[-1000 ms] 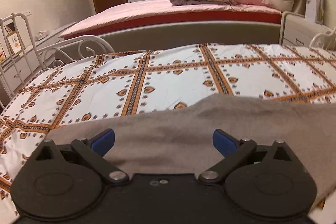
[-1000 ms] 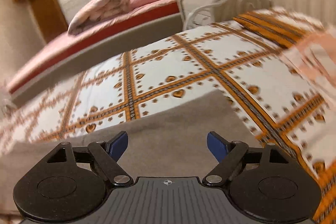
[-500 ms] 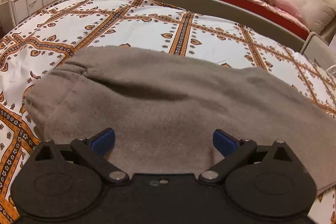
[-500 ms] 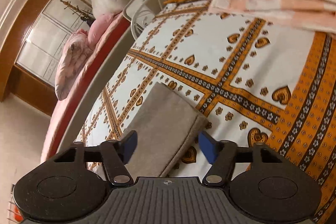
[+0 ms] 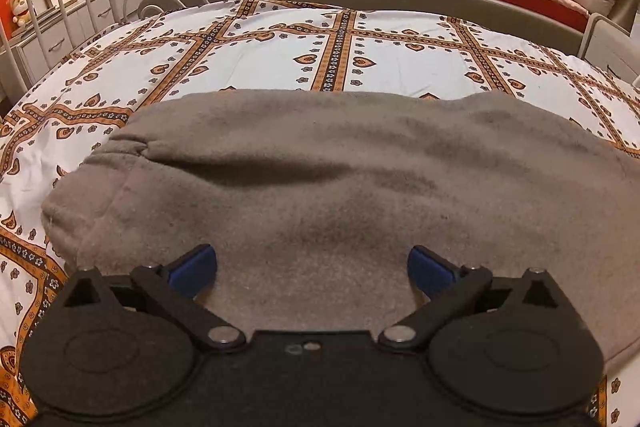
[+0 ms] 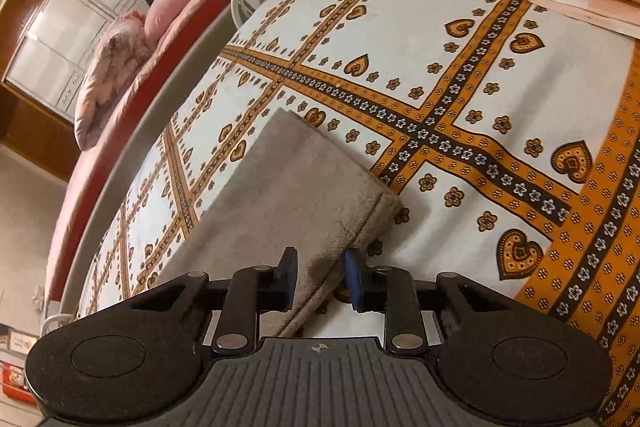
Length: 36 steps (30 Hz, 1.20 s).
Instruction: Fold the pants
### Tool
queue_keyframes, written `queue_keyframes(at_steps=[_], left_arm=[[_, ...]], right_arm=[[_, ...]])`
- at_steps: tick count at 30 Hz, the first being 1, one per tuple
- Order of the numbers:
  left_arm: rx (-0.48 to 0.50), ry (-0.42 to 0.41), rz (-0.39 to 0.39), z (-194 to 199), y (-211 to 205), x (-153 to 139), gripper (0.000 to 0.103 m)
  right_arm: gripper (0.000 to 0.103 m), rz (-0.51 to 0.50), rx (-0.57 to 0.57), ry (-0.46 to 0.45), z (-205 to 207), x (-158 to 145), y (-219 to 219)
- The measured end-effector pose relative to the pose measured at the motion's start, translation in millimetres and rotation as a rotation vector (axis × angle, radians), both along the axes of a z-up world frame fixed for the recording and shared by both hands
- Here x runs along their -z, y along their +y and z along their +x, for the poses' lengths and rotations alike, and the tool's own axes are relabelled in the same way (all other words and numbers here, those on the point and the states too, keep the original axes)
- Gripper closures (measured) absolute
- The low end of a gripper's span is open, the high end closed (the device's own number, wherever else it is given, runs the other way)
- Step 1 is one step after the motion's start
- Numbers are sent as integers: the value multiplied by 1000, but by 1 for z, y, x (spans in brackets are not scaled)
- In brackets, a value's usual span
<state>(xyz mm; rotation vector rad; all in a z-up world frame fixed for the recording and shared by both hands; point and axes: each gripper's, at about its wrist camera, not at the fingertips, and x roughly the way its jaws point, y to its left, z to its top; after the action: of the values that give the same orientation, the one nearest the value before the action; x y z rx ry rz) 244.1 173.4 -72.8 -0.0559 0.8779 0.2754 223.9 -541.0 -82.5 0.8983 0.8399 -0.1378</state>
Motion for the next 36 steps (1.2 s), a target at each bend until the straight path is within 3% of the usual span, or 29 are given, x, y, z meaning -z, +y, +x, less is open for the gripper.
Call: queue_keyframes(at_steps=[1, 3, 10, 17, 18, 20, 22, 26, 27, 28, 29, 30, 35, 36], left_arm=[[1, 0, 2, 0, -1, 0, 6], [0, 2, 6, 1, -1, 1, 6], [-1, 4, 13, 2, -3, 1, 6], [5, 5, 20, 4, -5, 2, 6], [5, 5, 22, 4, -6, 2, 6], [5, 5, 22, 4, -6, 2, 6], [7, 4, 23, 4, -6, 3, 6], [10, 4, 26, 5, -6, 3, 6], [11, 4, 26, 5, -7, 3, 6], [11, 4, 27, 5, -7, 3, 6], [12, 4, 27, 5, -7, 3, 6], [12, 4, 27, 5, -7, 3, 6], [14, 4, 27, 6, -7, 4, 6], [15, 4, 28, 6, -8, 4, 6]], right_arm=[[76, 0, 2, -1, 1, 1, 1], [89, -3, 4, -17, 1, -1, 1], [89, 75, 68, -6, -3, 1, -9], [88, 89, 71, 30, -8, 0, -13], [87, 95, 78, 32, -9, 0, -14], [68, 118, 86, 22, -9, 1, -14], [56, 106, 91, 27, -8, 0, -13], [57, 85, 71, 5, -1, -2, -7], [58, 78, 64, 3, 0, -3, -5], [68, 79, 57, 2, 3, -2, -4], [89, 72, 51, 5, 5, -2, -2], [95, 49, 43, 10, 6, -3, 0], [98, -16, 26, 35, 11, -5, 7], [98, -10, 44, -21, 8, -9, 7]])
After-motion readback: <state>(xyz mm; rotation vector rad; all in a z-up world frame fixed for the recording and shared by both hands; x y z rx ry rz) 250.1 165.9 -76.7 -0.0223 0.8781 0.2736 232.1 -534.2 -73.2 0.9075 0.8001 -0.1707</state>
